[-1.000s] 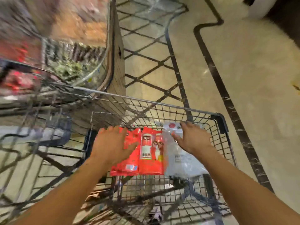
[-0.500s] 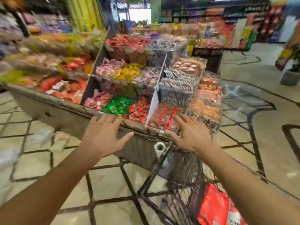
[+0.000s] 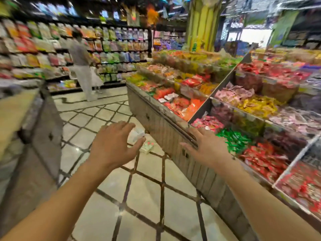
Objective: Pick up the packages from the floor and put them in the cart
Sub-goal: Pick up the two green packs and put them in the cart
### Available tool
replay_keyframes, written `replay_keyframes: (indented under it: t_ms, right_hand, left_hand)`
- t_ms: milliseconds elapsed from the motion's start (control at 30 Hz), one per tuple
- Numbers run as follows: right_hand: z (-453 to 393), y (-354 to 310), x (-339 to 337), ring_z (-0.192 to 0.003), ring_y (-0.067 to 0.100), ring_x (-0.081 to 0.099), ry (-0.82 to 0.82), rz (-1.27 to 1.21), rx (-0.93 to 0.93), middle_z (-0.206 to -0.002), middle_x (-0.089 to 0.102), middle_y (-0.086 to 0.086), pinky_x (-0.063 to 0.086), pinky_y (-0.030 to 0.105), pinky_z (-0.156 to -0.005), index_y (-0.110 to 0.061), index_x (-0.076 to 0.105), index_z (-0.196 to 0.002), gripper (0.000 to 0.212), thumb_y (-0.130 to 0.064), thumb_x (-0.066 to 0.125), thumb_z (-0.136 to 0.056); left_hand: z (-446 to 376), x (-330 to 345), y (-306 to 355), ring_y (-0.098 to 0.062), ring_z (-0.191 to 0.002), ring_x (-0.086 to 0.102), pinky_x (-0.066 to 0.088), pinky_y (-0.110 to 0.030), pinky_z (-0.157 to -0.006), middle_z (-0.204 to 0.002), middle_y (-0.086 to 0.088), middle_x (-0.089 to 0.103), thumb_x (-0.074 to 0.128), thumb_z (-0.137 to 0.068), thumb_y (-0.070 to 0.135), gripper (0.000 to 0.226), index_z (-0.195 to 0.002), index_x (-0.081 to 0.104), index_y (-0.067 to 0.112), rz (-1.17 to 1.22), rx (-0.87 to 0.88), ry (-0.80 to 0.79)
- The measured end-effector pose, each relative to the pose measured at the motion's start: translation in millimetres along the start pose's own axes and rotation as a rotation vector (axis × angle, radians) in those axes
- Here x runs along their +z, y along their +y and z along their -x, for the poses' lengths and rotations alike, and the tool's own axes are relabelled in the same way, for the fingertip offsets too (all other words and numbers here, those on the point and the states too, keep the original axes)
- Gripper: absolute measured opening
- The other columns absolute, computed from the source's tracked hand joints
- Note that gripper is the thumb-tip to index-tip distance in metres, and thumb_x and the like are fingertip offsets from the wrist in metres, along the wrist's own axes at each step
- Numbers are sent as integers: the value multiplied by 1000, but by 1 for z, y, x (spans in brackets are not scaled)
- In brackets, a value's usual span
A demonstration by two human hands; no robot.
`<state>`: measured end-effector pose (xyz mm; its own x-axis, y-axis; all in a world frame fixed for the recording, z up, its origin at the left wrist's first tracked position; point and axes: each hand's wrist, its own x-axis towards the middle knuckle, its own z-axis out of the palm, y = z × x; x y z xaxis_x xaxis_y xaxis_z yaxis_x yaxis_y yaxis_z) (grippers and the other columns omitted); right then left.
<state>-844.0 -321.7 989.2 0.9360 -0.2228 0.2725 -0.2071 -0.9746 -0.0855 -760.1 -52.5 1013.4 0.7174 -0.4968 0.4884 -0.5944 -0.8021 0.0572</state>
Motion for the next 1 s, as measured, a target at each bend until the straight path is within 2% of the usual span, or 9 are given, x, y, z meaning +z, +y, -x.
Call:
replay_keyframes:
  t_ms: [100, 167, 300, 467, 733, 867, 1000]
  right_hand:
    - [-75, -39, 28, -128, 29, 58, -15, 1, -107, -139, 61, 3, 56, 46, -95, -24, 52, -146, 70, -73, 41, -97]
    - [-124, -62, 44, -124, 28, 61, -1, -55, -173, -135, 64, 4, 56, 43, -93, -22, 55, -143, 66, -70, 46, -98]
    - [-218, -99, 73, -132, 22, 56, -2, -124, -269, -144, 60, -3, 50, 36, -95, -28, 50, -151, 65, -66, 51, -99]
    - [-329, -132, 113, -133, 20, 55, -33, -156, -325, -144, 59, -4, 52, 39, -97, -30, 49, -151, 65, -68, 49, -99]
    - [-487, -198, 199, -138, 21, 51, -88, -175, -372, -154, 50, -5, 50, 43, -105, -32, 43, -156, 74, -74, 48, -95]
    - [-567, -228, 257, -139, 23, 50, -137, -174, -347, -155, 49, -4, 48, 44, -105, -30, 44, -156, 73, -71, 50, -96]
    - [-638, -243, 310, -134, 24, 55, -196, -156, -286, -152, 52, -4, 54, 44, -98, -30, 46, -154, 71, -72, 48, -96]
  left_hand:
    - [-28, 19, -57, -36, -99, 72, 57, -48, -84, -109, -11, 77, 42, -87, 65, 72, -120, 74, 11, -18, -41, 0]
    - [-50, 33, -93, -36, -94, 73, 58, -47, -80, -106, -11, 77, 45, -86, 62, 67, -118, 75, 10, -40, -66, 2]
    - [-95, 63, -157, -33, -90, 74, 57, -44, -75, -104, -6, 77, 51, -84, 56, 60, -119, 75, 12, -53, -145, 9]
    - [-148, 102, -232, -31, -87, 74, 58, -42, -70, -101, -5, 77, 67, -82, 48, 51, -118, 76, 13, -96, -207, -20]
    - [-234, 188, -365, -33, -108, 69, 52, -51, -91, -116, -7, 75, 49, -86, 62, 65, -124, 73, 15, -206, -266, -102]
    - [-283, 250, -439, -33, -103, 69, 51, -48, -87, -110, -7, 75, 55, -85, 56, 58, -120, 74, 13, -198, -272, -129]
    - [-335, 316, -502, -33, -98, 69, 49, -46, -84, -104, -5, 74, 49, -84, 55, 60, -116, 75, 12, -136, -308, -212]
